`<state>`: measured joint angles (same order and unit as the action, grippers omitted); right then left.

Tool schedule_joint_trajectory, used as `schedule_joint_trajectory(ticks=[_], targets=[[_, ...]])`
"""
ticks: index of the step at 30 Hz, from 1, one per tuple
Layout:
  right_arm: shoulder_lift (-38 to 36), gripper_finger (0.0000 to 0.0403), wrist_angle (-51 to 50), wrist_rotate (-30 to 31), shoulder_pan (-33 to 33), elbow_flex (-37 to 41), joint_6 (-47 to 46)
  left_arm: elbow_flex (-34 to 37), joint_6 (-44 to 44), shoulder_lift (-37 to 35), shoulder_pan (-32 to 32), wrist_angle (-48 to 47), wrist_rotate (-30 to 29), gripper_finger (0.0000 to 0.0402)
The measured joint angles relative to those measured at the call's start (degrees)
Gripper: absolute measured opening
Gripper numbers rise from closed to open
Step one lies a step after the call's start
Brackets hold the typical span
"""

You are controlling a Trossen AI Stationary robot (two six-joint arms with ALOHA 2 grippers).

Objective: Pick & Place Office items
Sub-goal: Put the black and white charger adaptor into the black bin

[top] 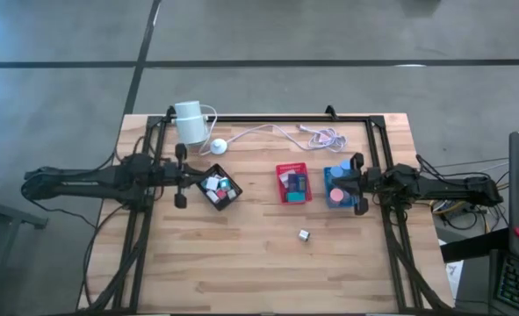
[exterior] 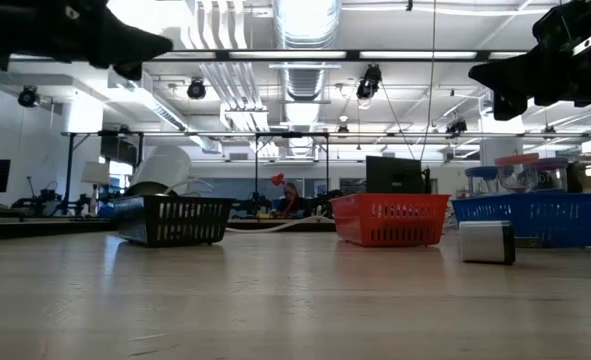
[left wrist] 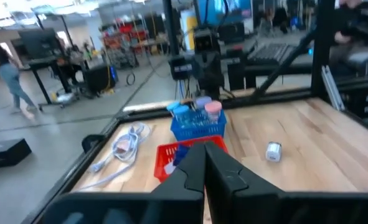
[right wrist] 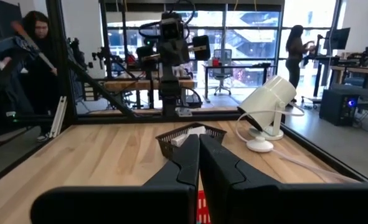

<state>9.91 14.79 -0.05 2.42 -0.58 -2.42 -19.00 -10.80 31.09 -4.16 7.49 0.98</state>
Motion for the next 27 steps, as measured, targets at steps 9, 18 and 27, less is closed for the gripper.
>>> schedule_joint_trajectory(ticks=[9, 18, 27], targets=[[1.84, 0.0008, 0.14, 0.09, 0.01, 0.0, 2.02, 9.38, 6.44, -15.4, -0.3, 1.59, -3.07, 0.0002], [3.06, 0.0008, 0.7, 0.26, 0.0, 0.02, 2.45, 17.16, 8.08, -19.81, -0.33, 4.51, -3.5, 0.0001], [2.97, 0.0008, 1.47, 0.26, 0.0, 0.02, 2.16, 18.28, 5.89, -20.07, -0.31, 4.72, -0.85, 0.0001]])
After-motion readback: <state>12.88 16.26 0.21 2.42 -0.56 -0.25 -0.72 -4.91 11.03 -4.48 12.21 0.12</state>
